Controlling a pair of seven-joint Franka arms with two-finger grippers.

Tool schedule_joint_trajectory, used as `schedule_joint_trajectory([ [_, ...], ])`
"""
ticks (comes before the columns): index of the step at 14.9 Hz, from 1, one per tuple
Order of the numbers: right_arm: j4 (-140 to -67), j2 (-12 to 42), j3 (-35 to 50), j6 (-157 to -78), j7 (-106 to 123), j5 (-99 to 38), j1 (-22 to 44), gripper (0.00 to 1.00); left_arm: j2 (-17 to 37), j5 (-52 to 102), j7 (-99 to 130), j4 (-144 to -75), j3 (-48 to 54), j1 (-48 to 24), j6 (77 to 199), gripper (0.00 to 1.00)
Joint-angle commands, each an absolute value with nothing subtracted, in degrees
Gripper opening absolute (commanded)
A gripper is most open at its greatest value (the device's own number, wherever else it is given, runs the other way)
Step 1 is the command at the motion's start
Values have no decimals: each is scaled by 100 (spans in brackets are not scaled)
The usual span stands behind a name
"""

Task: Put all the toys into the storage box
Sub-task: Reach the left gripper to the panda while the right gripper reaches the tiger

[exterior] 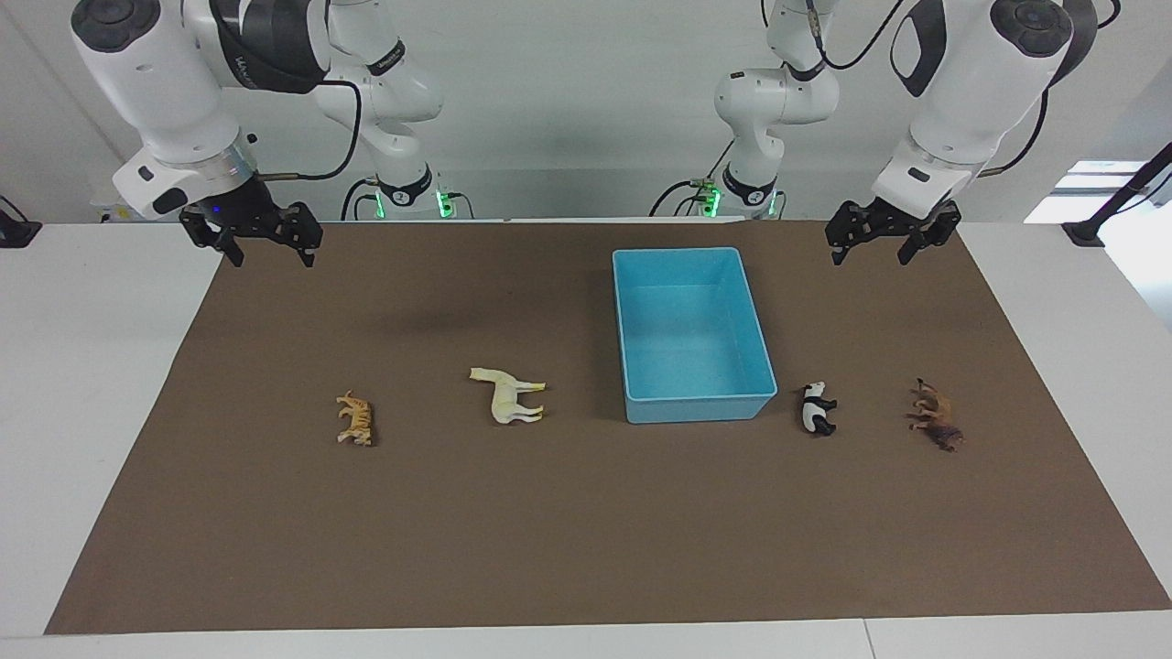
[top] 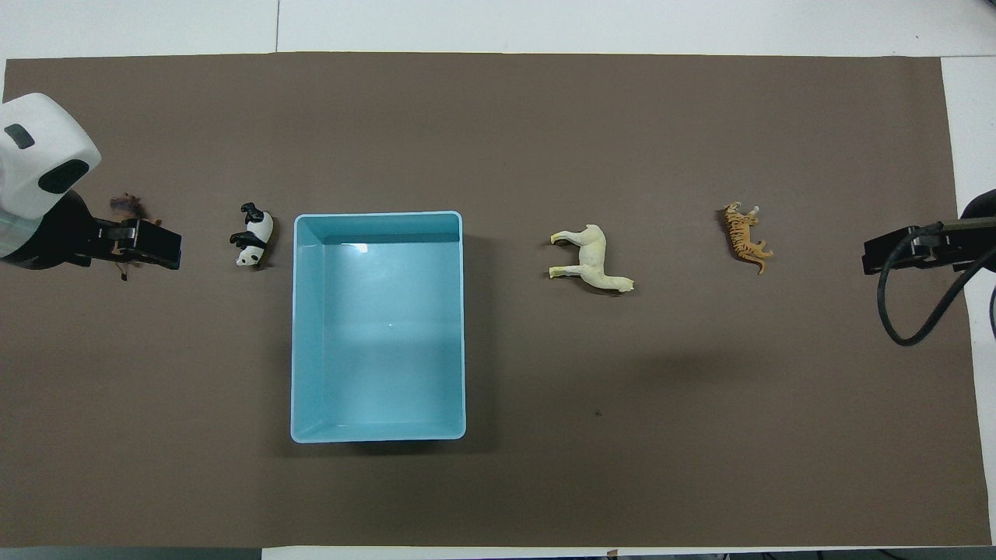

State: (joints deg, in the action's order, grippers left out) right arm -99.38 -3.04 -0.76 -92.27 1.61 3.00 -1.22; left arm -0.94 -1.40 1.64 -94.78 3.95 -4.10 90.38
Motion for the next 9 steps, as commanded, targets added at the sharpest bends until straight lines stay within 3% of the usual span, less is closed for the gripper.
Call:
schedule_joint_trajectory([
  [1, -9949, -308, -9, -9281, 79, 299, -220, 100, -132, -70, 228, -9510, 378, -430, 9097, 100],
  [6, -9949, -316, -18, -9308, 141, 316, -184, 100, -71, 176, 518, -10036, 325, -229, 10210, 100],
  [9, -9984, -316, -9, -9421, 263, 308, -185, 100, 341, 35, 1009, -10352, 325, -228, 11140, 100],
])
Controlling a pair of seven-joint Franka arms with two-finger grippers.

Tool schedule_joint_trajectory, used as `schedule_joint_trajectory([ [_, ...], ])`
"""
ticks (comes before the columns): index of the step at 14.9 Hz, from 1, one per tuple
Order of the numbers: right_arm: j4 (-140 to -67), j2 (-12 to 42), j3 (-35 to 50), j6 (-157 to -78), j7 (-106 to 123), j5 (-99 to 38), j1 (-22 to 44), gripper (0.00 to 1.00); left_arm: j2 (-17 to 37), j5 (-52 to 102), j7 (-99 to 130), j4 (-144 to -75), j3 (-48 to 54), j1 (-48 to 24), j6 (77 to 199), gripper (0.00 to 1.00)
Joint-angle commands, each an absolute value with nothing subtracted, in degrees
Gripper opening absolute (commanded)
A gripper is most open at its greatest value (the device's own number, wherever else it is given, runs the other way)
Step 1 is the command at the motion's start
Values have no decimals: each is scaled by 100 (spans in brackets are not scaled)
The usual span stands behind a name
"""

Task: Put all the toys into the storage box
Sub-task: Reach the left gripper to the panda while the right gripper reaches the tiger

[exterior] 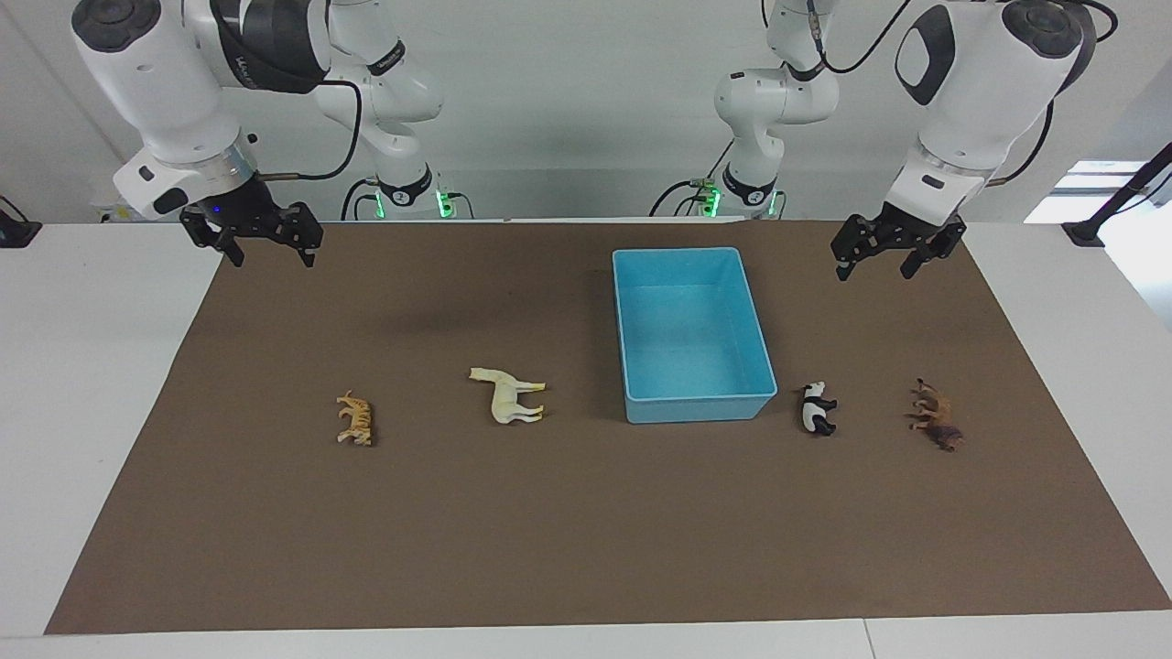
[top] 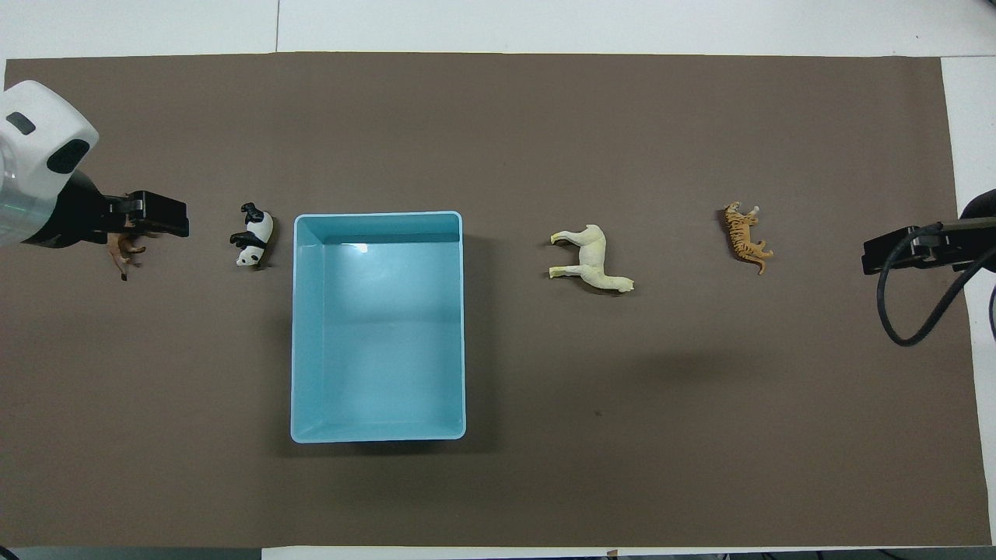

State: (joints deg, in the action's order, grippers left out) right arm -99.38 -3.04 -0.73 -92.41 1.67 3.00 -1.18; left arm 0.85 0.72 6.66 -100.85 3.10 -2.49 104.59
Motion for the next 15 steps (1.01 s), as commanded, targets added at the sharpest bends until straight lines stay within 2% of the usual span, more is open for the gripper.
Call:
schedule_joint_trajectory([
  [1, -10080, -316, -9, -9683, 264, 308, -167, 100, 465, 35, 1046, -10475, 325, -229, 11484, 100],
  [3, -10247, -194, -9, -9992, 290, 308, -167, 100, 728, -35, 1046, -10695, 325, -229, 12047, 100],
  [5, -10239, 200, -9, -10334, 308, 299, -158, 100, 940, -167, 1011, -10915, 325, -220, 12619, 100],
  [9, -10266, 930, -9, -11222, 255, 246, 95, 100, 967, -176, 984, -11767, 325, -211, 13630, 100],
  [13, -10607, 1326, -9, -12293, 228, 202, 123, 100, 1318, -185, 1011, -11874, 325, -351, 13764, 100],
  [15, -10617, 1589, 0, -12567, 237, 202, 123, 100, 1458, -193, 1020, -11865, 308, -457, 13781, 100],
])
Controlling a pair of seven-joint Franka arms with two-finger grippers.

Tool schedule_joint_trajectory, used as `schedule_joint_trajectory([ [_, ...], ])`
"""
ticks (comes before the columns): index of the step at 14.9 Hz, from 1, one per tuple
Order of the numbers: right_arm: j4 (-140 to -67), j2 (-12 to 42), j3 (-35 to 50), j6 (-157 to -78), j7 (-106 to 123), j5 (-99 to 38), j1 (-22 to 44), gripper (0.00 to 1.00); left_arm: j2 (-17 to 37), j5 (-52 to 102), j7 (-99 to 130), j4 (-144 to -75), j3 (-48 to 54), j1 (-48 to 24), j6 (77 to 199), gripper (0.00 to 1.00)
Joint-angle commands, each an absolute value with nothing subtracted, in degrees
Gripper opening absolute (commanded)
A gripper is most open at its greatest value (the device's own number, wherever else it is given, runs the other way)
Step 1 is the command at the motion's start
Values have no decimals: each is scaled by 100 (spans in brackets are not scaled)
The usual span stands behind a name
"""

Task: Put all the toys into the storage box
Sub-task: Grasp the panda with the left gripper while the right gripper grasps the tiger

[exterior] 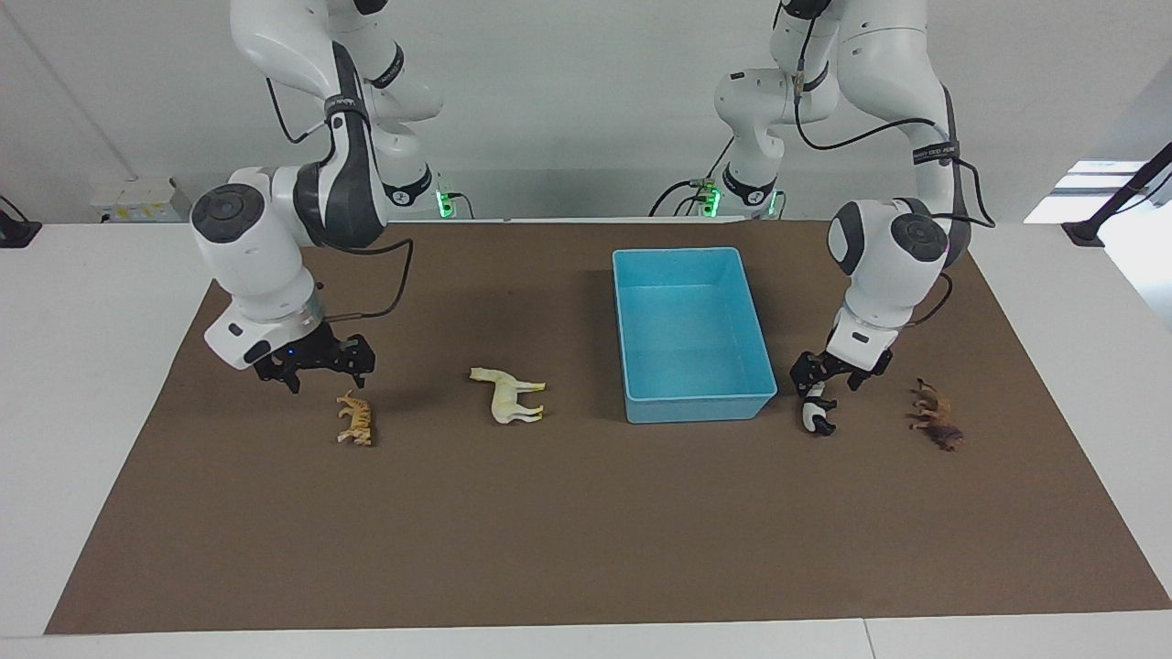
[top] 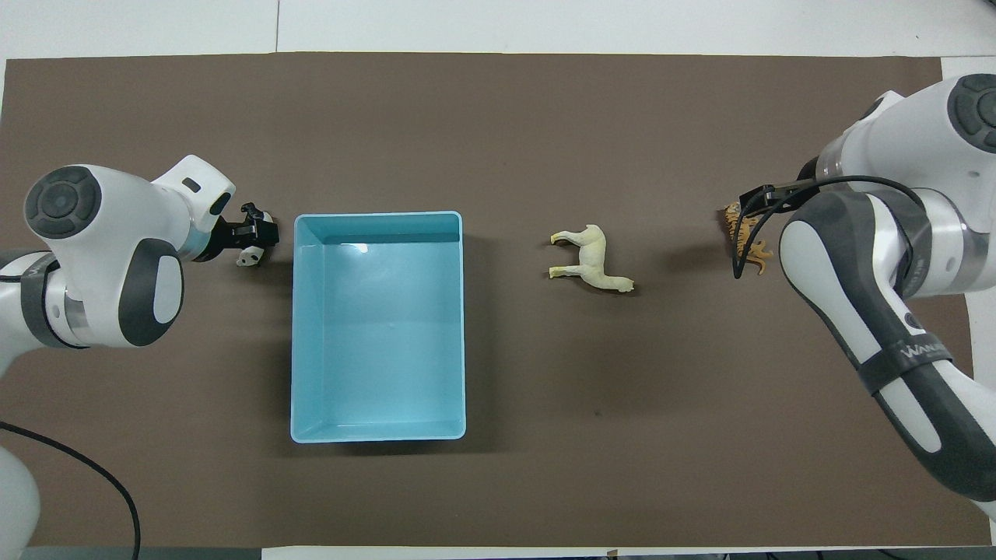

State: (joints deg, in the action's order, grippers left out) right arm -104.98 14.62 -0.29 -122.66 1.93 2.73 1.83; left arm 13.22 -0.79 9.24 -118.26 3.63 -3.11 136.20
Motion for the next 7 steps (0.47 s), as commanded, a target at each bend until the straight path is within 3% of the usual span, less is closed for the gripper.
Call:
schedule_joint_trajectory([
  [1, -10600, 1704, 0, -12655, 246, 176, 123, 100, 1494, -280, 993, -11848, 308, -405, 13825, 100],
  [7, -10617, 2135, -9, -13113, 264, 158, 123, 100, 1775, -642, 984, -11778, 308, -299, 14212, 100],
])
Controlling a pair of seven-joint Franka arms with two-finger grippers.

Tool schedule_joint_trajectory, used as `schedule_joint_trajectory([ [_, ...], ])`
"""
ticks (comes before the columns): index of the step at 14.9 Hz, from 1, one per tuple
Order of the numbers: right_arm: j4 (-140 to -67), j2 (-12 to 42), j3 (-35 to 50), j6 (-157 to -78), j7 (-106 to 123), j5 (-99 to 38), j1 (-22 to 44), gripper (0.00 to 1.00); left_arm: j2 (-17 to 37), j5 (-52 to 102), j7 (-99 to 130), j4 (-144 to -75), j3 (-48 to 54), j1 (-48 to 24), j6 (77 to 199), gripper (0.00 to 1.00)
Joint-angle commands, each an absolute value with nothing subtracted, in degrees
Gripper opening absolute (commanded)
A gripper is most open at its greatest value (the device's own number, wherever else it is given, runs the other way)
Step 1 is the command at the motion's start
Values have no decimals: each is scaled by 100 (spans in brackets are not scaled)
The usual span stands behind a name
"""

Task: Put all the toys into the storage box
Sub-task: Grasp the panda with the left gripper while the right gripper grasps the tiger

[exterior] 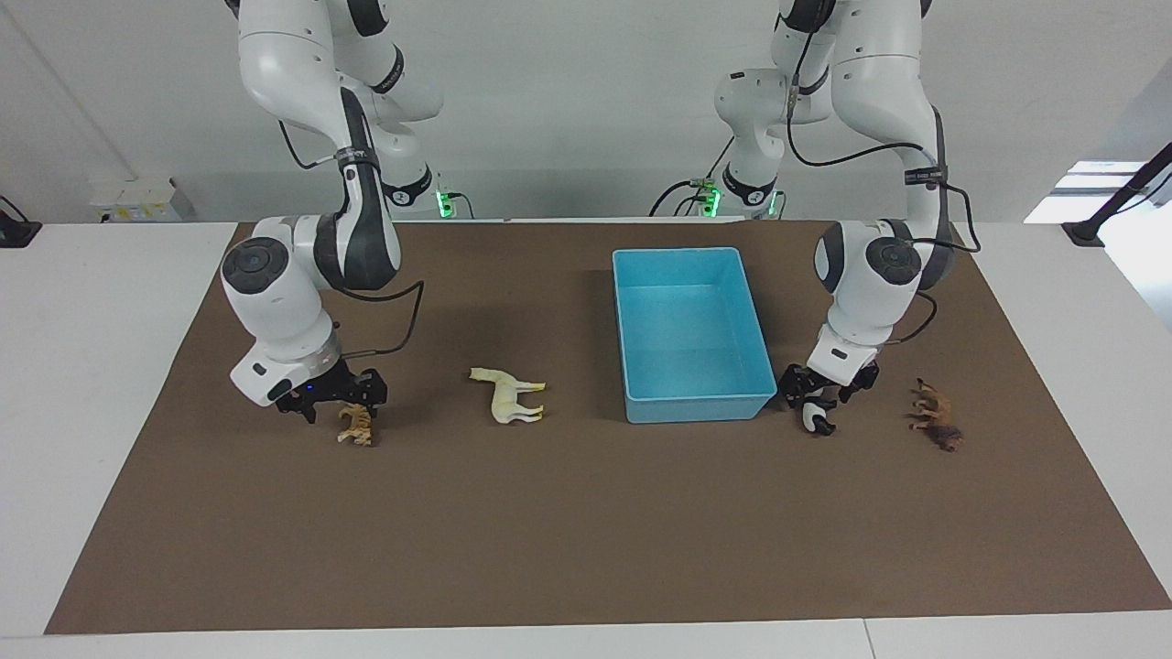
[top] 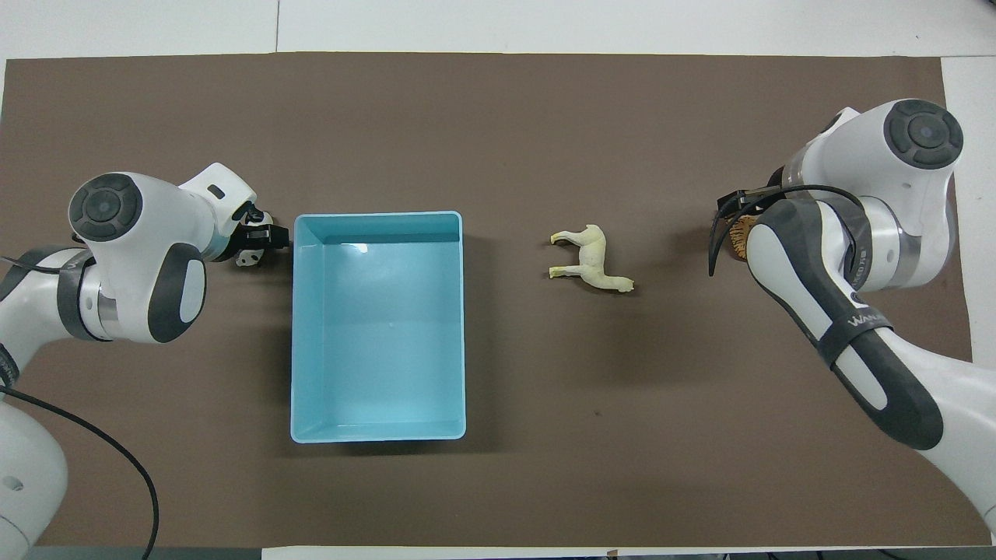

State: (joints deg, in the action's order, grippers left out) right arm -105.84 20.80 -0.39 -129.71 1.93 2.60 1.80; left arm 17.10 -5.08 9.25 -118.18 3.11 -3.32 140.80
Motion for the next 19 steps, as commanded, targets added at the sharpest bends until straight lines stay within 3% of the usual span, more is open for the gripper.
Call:
schedule_joint_trajectory([
  [1, -10617, 2188, -9, -13139, 272, 158, 123, 100, 1819, -642, 993, -11777, 308, -299, 14273, 100],
  [10, -10960, 2188, -9, -13333, 255, -97, 79, 100, 1837, -650, 1028, -11777, 308, -308, 14326, 95],
  [13, -11205, 2153, -9, -13665, 264, -105, 79, 100, 1881, -650, 1037, -11777, 308, -308, 14326, 82],
  [16, -11312, 2136, -9, -13869, 264, -97, 88, 99, 1890, -642, 1046, -11673, 308, -308, 14239, 55],
  [18, -11320, 2136, -9, -13878, 255, -97, 97, 86, 1907, -642, 1046, -11436, 308, -316, 13854, 53],
  [19, -11312, 2136, -9, -13878, 246, -97, 105, 65, 1925, -642, 1046, -11234, 308, -316, 13582, 53],
])
